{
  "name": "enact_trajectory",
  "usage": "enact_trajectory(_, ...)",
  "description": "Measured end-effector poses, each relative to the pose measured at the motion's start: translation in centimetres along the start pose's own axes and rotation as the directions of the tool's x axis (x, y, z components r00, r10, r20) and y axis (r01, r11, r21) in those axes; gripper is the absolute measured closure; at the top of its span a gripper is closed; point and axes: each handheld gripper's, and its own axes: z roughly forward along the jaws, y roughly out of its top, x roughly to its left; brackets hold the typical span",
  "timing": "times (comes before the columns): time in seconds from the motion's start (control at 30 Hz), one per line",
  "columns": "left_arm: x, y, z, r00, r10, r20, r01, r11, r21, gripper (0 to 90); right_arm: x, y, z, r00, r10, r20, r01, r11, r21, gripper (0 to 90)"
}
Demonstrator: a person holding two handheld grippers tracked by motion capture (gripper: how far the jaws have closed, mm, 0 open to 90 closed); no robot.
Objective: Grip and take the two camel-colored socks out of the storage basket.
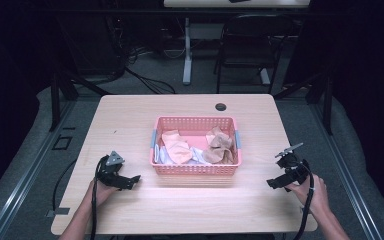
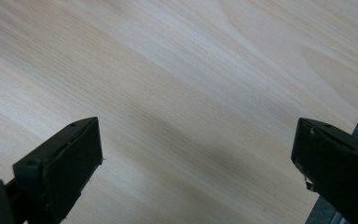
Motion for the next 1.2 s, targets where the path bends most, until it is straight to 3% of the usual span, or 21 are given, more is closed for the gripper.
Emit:
enact_trajectory(0.17, 0.0, 0.0, 0.0, 1.0000, 0.000, -0.002, 0.000, 1.0000, 0.000, 0.0, 0.1, 0.4, -0.3, 0.9999, 0.011, -0.005, -0.011, 1.000, -0.019, 1.3)
enact_trajectory(0.57, -0.1, 0.0, 0.0, 1.0000, -0.006, -0.007, 0.006, 1.0000, -0.002, 0.0, 1.0, 2.4, -2.8, 0.9999, -0.014, 0.006, 0.015, 0.996, -0.083, 1.7)
enact_trajectory(0.7, -0.1, 0.0, 0.0, 0.9999, -0.008, -0.010, 0.008, 1.0000, -0.001, 0.0, 1.2, 3.2, -3.6, 0.9990, -0.038, 0.024, 0.040, 0.995, -0.089, 1.9)
enact_trajectory(1.2, -0.1, 0.0, 0.0, 0.9999, -0.007, -0.010, 0.007, 1.0000, 0.000, 0.0, 2.7, 6.4, -5.3, 0.9951, -0.095, 0.026, 0.098, 0.988, -0.122, 2.1)
